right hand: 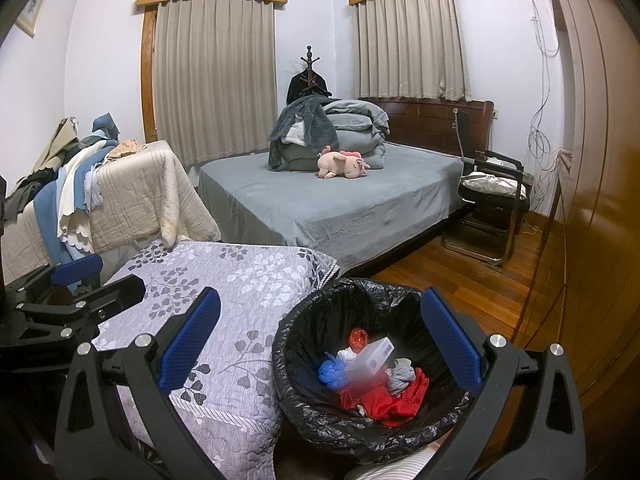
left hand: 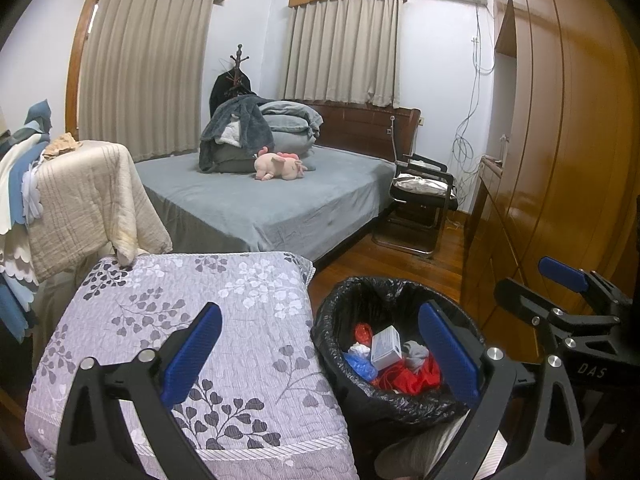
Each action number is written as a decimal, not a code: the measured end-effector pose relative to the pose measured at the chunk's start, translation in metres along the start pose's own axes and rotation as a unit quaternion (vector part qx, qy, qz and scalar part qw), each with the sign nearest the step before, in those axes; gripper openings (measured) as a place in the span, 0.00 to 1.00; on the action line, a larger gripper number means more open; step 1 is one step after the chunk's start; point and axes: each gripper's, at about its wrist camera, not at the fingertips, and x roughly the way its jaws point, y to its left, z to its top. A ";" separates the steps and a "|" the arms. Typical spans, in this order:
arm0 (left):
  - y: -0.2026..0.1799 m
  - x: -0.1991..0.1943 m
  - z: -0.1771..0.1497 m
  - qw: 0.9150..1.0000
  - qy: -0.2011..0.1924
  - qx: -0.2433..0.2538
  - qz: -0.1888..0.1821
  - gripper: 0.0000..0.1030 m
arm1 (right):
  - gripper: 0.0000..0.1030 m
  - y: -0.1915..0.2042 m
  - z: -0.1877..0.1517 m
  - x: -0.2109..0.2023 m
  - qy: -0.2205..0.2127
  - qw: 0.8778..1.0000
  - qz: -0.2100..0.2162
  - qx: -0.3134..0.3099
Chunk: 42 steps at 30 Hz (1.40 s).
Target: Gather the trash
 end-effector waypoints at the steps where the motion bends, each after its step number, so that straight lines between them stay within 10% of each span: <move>1: 0.000 0.000 0.000 1.000 0.000 0.000 0.000 0.94 | 0.95 0.000 0.000 0.000 0.000 1.000 0.000 0.000; 42: -0.001 0.000 0.000 1.000 0.002 0.000 0.001 0.94 | 0.95 0.003 -0.002 0.000 0.002 1.000 0.000 0.000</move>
